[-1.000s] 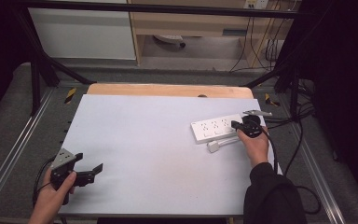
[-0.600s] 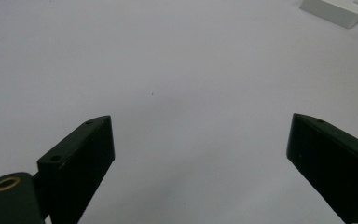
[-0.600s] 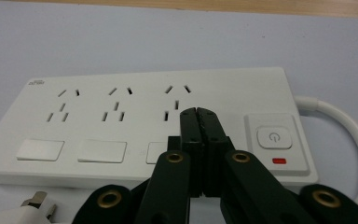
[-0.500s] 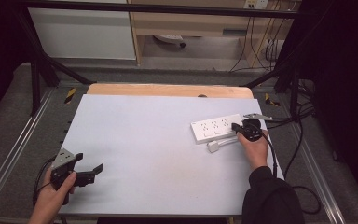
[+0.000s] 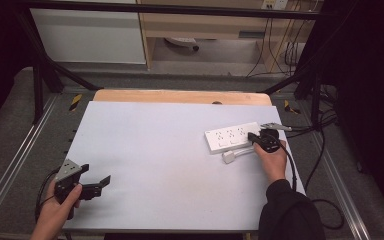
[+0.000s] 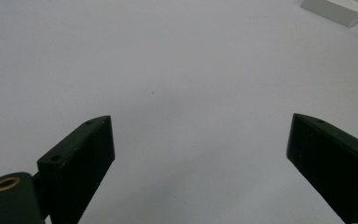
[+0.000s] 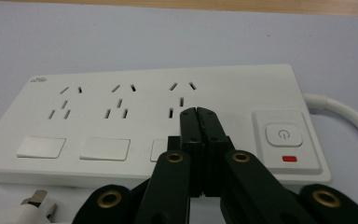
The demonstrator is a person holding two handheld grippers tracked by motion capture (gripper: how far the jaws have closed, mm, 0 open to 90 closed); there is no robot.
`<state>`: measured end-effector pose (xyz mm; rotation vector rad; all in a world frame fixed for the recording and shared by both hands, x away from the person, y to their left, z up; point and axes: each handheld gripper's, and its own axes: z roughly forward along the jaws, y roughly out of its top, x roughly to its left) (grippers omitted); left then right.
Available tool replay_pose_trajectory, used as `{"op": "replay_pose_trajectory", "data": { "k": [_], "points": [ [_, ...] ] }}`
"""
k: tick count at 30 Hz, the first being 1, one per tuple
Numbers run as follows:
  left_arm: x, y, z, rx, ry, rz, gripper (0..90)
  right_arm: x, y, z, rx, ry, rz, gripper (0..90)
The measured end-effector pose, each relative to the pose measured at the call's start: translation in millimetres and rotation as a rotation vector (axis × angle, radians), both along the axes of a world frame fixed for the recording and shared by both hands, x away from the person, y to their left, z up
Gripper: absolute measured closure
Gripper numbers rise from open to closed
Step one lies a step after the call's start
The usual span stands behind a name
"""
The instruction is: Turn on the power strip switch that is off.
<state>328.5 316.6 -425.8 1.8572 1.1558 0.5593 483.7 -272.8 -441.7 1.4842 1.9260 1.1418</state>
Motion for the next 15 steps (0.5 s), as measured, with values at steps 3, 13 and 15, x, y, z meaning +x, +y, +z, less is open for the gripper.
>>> {"op": "replay_pose_trajectory", "data": {
  "k": [3, 13, 15],
  "points": [
    [0.0, 0.0, -0.1, 0.000, 0.001, 0.000, 7.8, -0.7, 0.2, -1.4, 0.000, -0.012, 0.000, 90.0],
    [-0.1, -0.1, -0.1, 0.001, 0.000, 0.000, 7.8, -1.7, 1.6, -2.5, -0.020, -0.027, 0.011, 90.0],
    [-0.1, -0.1, 0.0, 0.002, 0.000, -0.001, 7.7, -1.6, 1.5, -2.8, -0.020, -0.029, 0.013, 90.0]
  ]
}}
